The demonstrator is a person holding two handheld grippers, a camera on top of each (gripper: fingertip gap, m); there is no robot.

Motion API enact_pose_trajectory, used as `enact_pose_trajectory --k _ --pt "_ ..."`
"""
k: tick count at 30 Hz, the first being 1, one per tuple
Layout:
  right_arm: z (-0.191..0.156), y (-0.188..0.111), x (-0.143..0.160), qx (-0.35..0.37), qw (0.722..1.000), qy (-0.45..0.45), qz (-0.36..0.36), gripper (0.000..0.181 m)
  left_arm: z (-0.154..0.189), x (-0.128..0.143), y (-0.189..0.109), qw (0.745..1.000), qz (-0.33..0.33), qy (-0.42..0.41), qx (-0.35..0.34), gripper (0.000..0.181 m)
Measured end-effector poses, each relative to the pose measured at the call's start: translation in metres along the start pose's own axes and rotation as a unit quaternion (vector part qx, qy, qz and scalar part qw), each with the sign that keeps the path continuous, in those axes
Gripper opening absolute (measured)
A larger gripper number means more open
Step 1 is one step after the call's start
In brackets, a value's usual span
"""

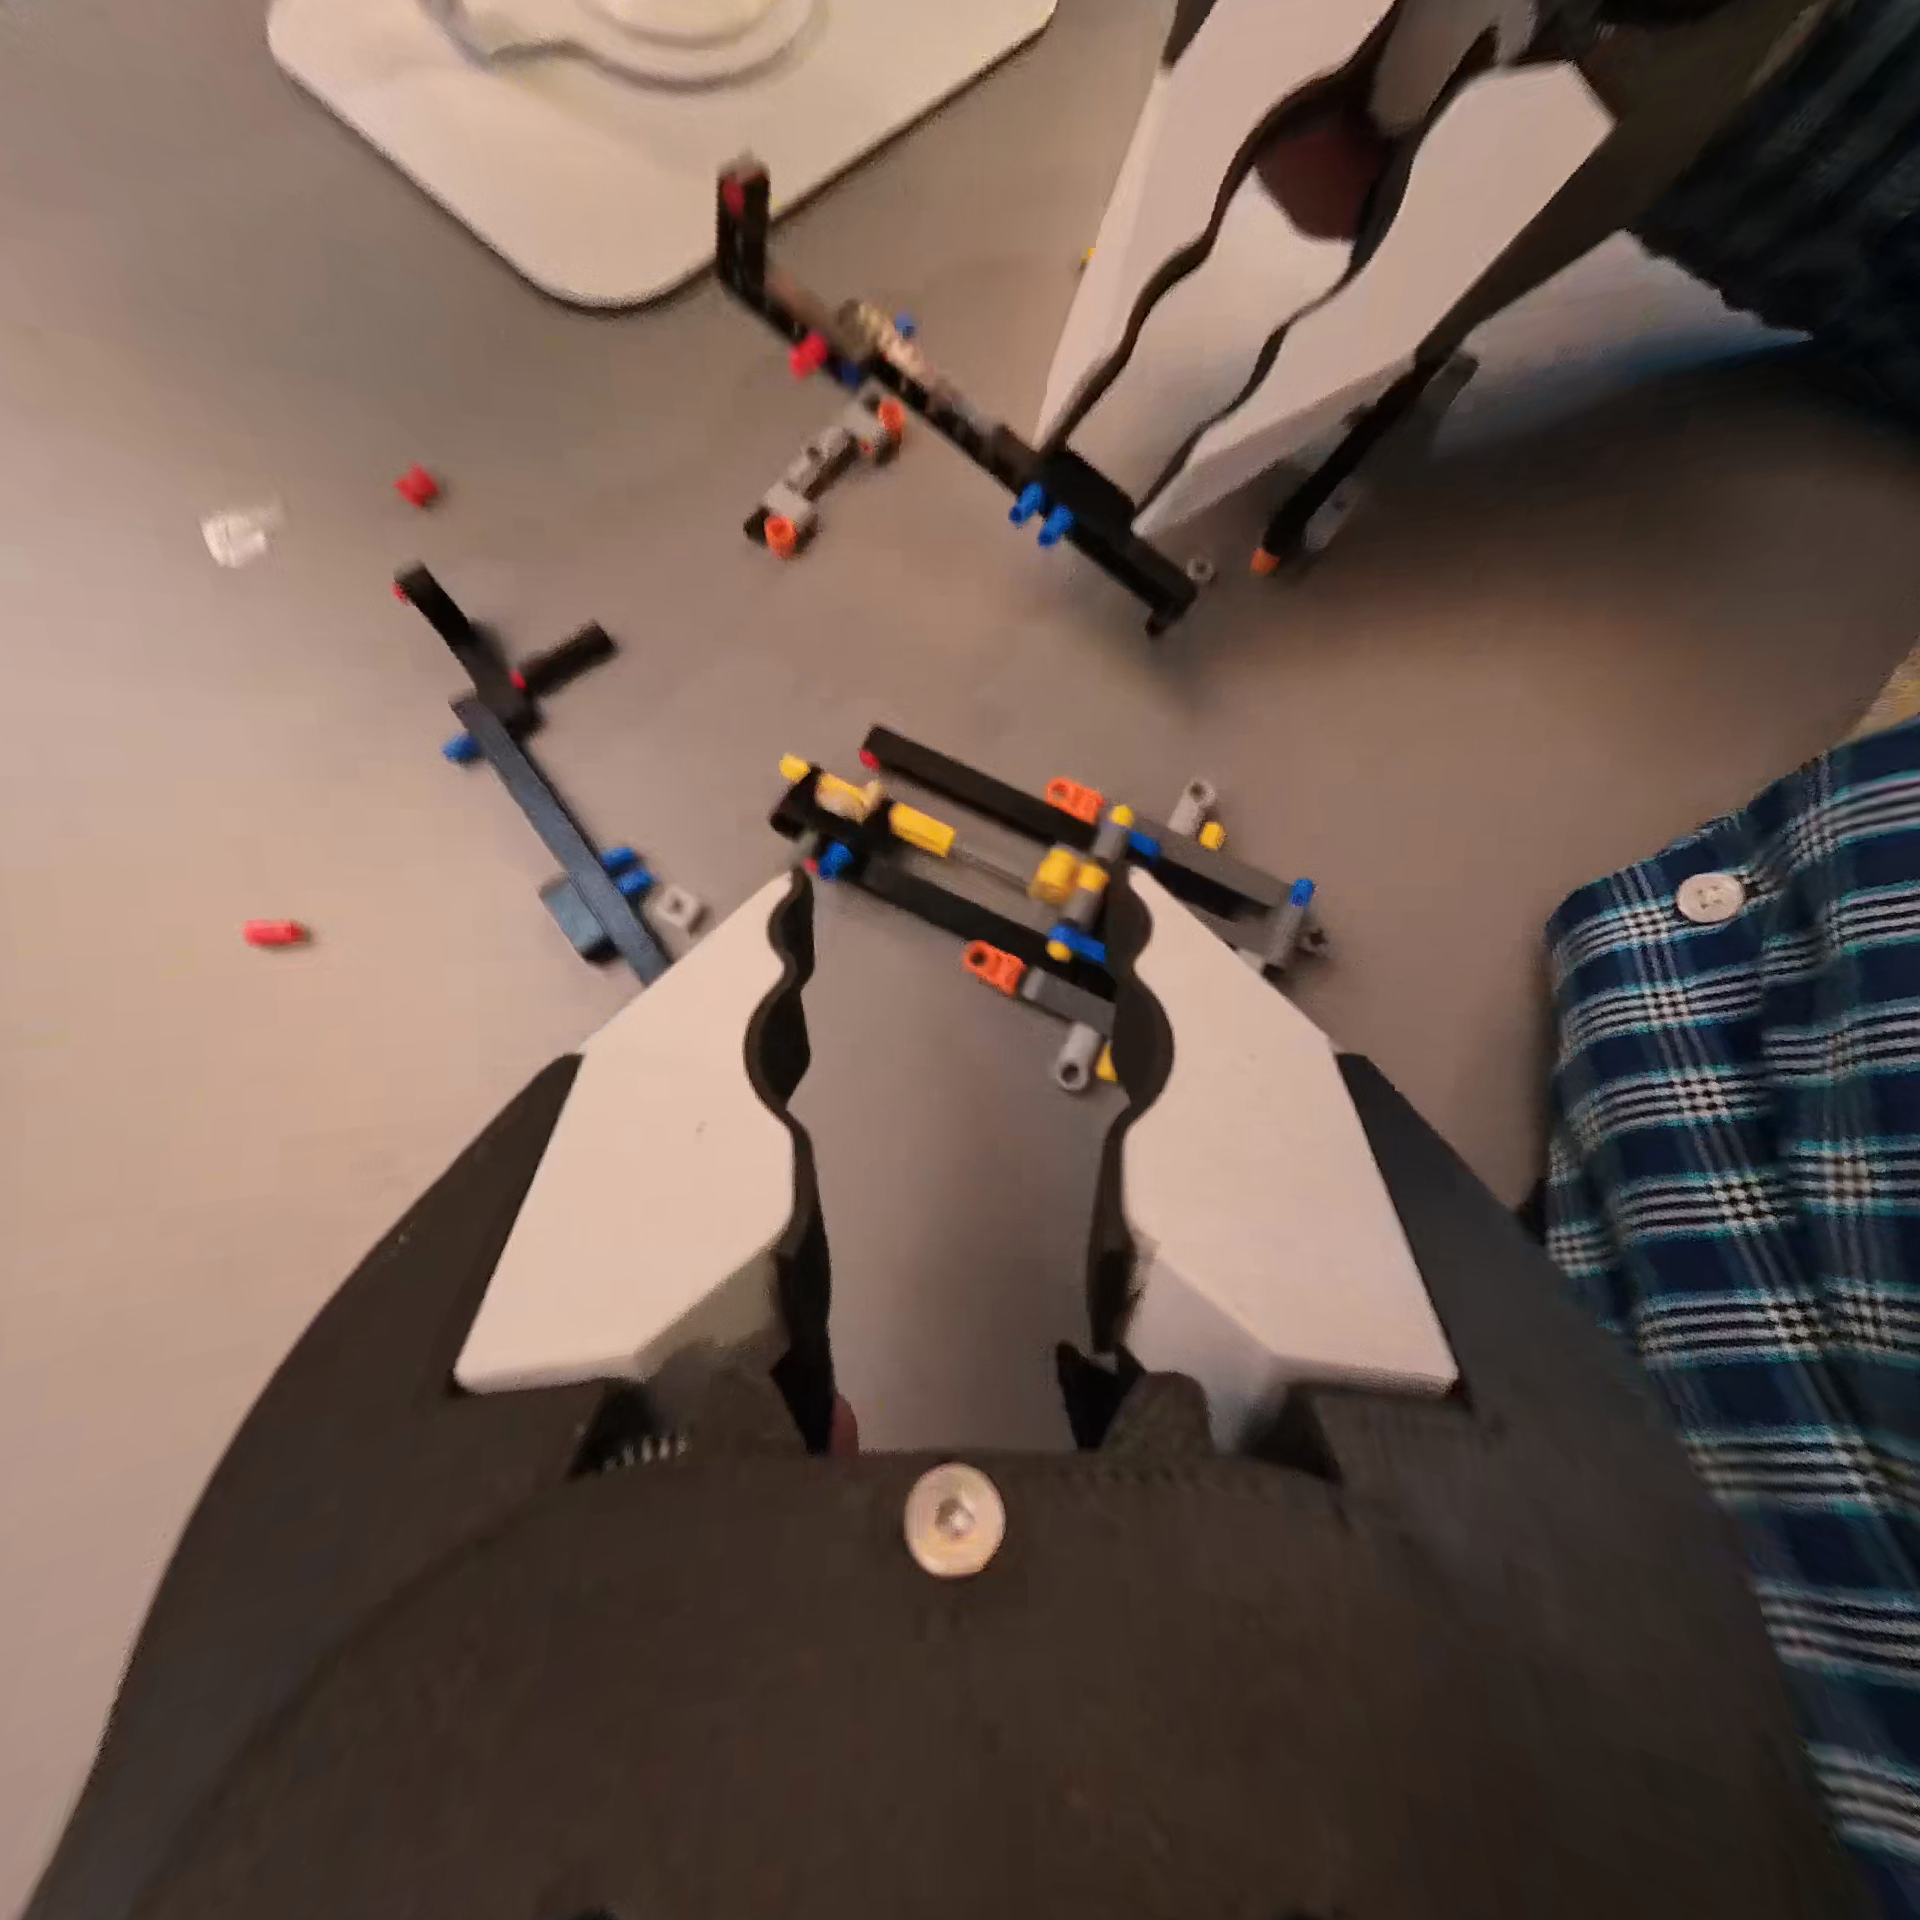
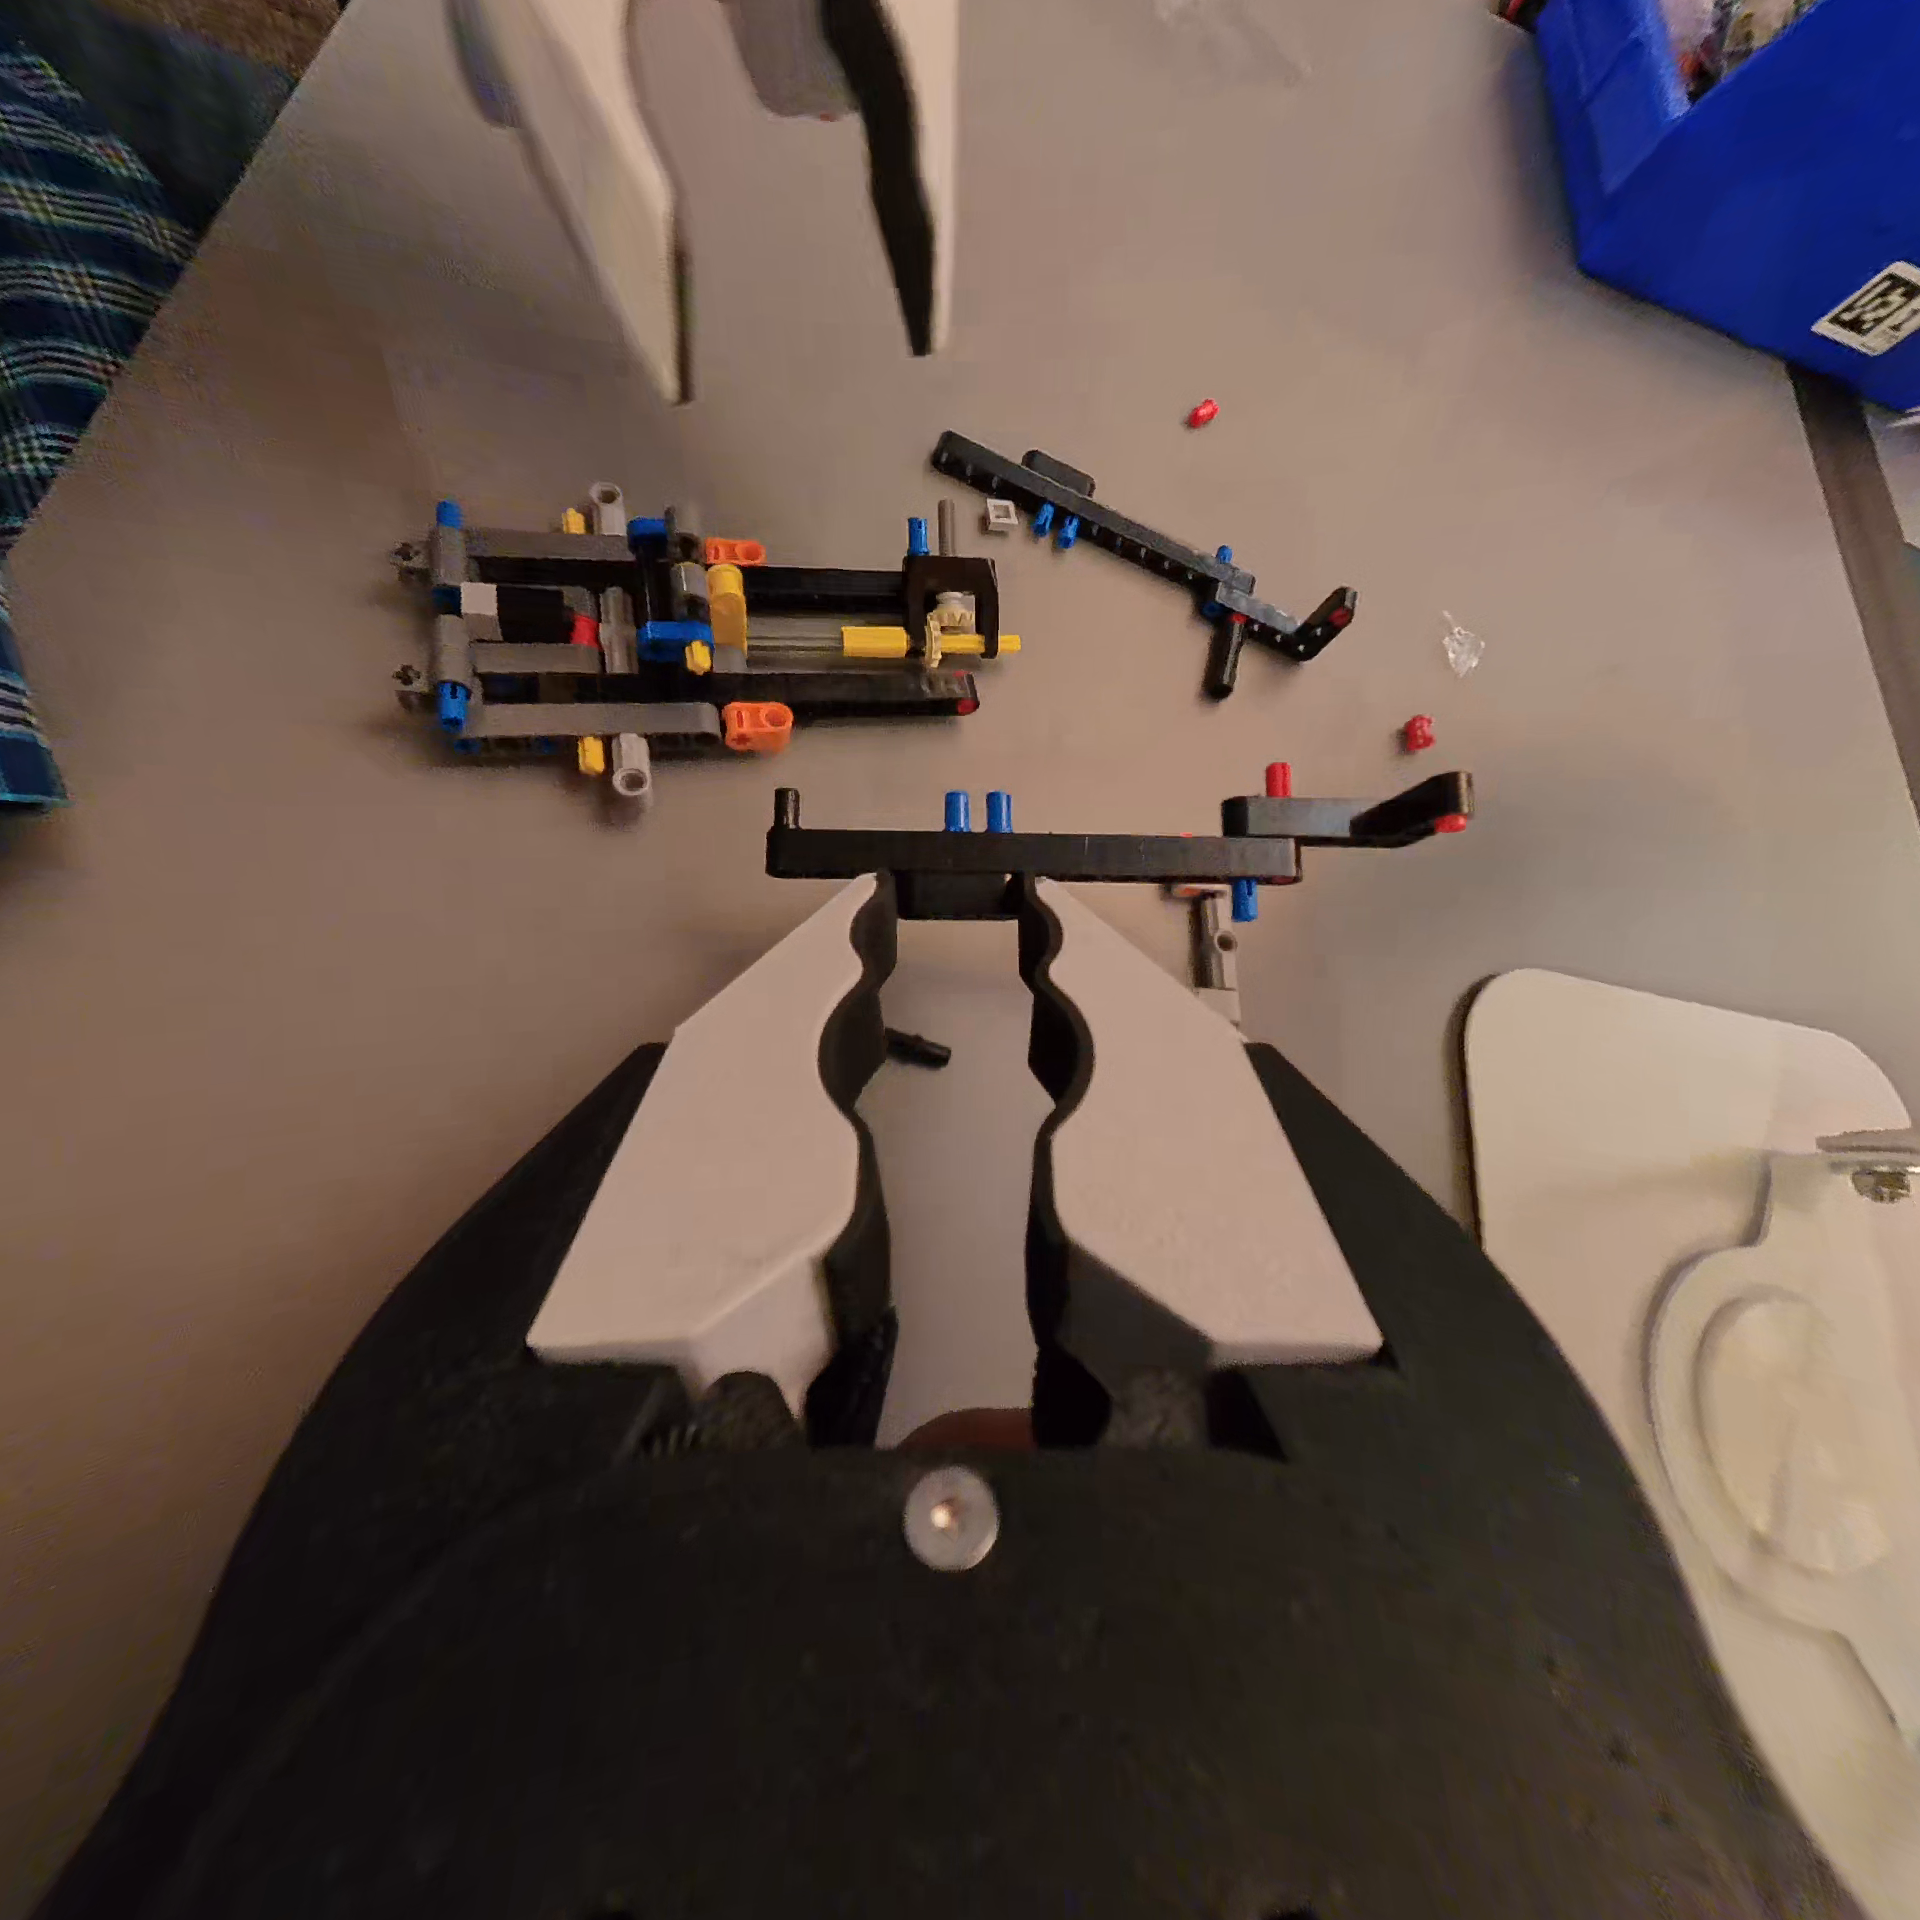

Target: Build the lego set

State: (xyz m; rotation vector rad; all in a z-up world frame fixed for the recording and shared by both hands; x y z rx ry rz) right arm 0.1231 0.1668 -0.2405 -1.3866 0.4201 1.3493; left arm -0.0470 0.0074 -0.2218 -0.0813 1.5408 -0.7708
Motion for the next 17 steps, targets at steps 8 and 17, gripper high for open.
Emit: enact_pose_trajectory --k 8,17 --pt "-0.006 -0.004 0.007 -0.007 1.000 -0.002 -0.016 0.021 0.042 0.026 0.010 0.994 -0.044 -0.051 -0.082 0.073" --pt "-0.012 0.000 0.009 -0.018 0.999 -0.006 -0.030 0.021 -0.023 0.017 -0.004 0.985 -0.027 -0.015 -0.167 0.048"
Point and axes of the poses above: each gripper's, where its closed fingertips meet, y out along the fingers, x out of its underside, z = x × y across the jaws, the point moved 10 cm from there along -y, back along the fingers, and after that the axes turned 13 degrees about z, right-handed, at the moved point
